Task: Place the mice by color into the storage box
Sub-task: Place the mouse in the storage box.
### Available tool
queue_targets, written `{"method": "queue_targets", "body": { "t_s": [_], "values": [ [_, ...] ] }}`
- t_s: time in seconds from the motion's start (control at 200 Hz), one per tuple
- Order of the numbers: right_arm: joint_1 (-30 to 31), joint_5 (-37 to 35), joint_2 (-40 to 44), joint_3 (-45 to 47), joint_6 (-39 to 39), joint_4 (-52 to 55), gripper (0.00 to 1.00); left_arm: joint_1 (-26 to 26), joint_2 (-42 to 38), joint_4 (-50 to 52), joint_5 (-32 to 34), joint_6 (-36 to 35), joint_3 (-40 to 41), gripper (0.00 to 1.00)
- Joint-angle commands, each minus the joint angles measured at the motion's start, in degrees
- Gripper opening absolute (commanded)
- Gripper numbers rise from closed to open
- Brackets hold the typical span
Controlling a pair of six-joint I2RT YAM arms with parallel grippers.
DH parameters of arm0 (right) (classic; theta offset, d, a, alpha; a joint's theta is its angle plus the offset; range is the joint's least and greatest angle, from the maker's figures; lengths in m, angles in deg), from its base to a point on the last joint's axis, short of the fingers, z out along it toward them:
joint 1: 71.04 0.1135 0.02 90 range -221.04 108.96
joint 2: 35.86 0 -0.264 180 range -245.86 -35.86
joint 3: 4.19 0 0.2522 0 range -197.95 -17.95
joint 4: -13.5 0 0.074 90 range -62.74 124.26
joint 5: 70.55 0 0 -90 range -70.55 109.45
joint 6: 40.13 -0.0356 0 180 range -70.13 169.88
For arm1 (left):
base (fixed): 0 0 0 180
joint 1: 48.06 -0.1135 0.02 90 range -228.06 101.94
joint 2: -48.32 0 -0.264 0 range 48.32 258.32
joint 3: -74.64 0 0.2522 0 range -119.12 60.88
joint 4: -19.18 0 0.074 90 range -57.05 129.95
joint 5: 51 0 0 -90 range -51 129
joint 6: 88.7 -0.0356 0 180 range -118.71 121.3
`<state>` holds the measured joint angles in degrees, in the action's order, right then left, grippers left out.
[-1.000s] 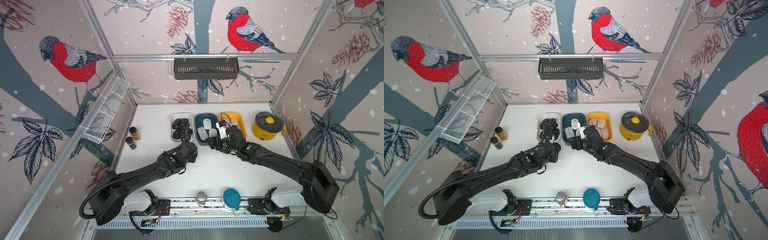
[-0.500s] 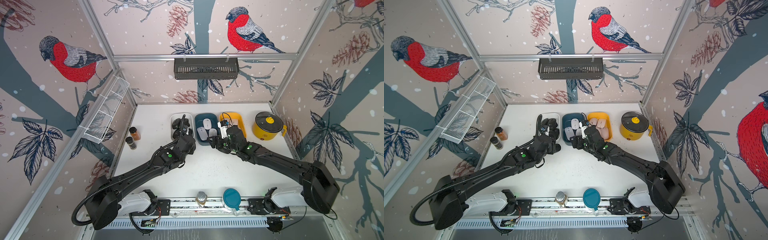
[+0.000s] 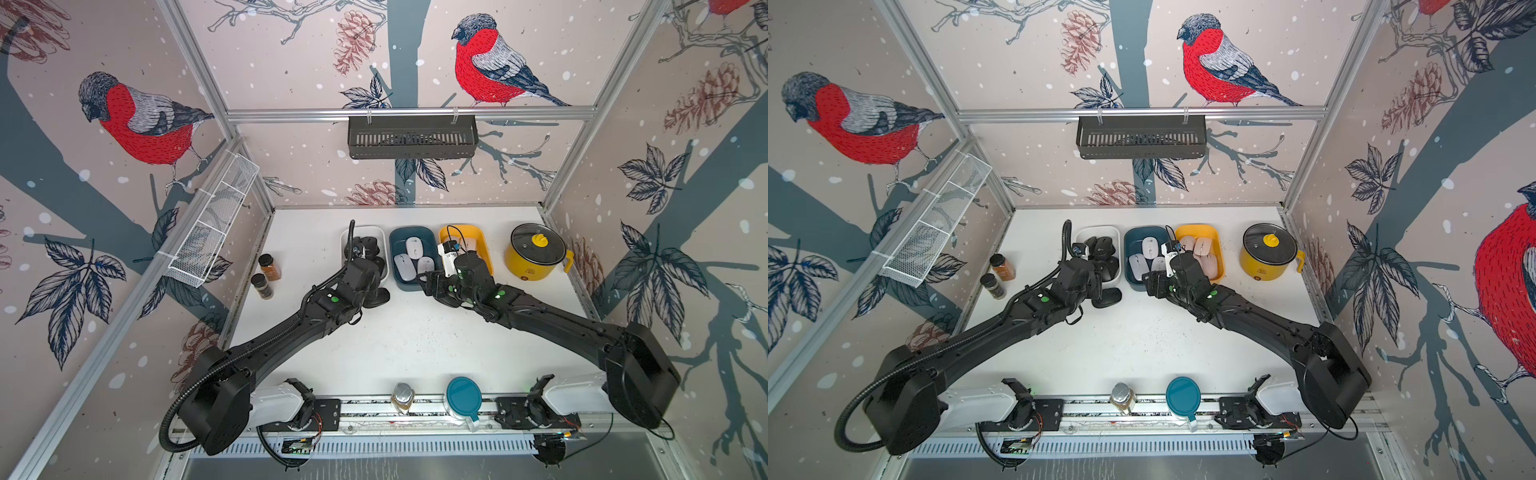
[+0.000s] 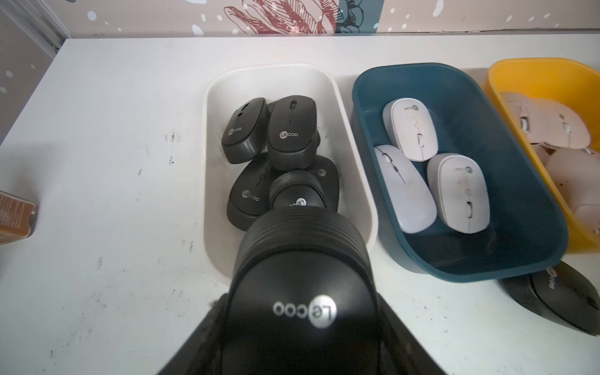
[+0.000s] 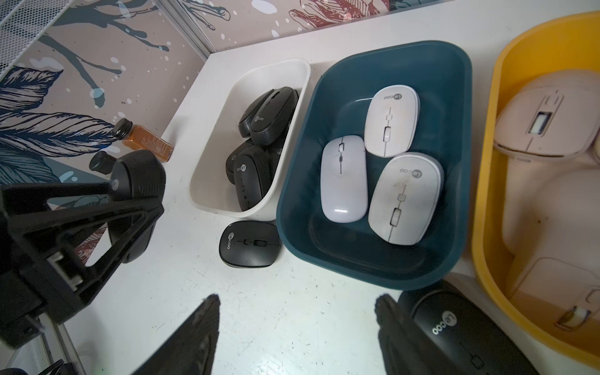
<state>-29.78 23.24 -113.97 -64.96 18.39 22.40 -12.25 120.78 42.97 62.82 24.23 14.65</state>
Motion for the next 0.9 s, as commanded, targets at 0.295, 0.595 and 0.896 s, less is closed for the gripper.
{"method": "queue_targets", "body": {
  "t_s": [0.295, 0.595, 0.896],
  "values": [
    [-0.4, -0.3, -0.6, 1.4, -1.2, -1.7, 0.76, -6.3, 11.4, -8.9, -3.5, -4.3, -4.8, 0.53],
    [-1.4, -0.9, -0.2, 1.0, -0.8, -0.9, 0.76, -9.2, 16.6, -12.0, -6.6, -4.7, -6.7, 0.54],
    [-1.7, -0.6, -0.8, 0.7, -0.9, -0.7, 0.76, -13.2, 20.0, -13.4, -11.3, -4.4, -8.1, 0.54]
  ]
}}
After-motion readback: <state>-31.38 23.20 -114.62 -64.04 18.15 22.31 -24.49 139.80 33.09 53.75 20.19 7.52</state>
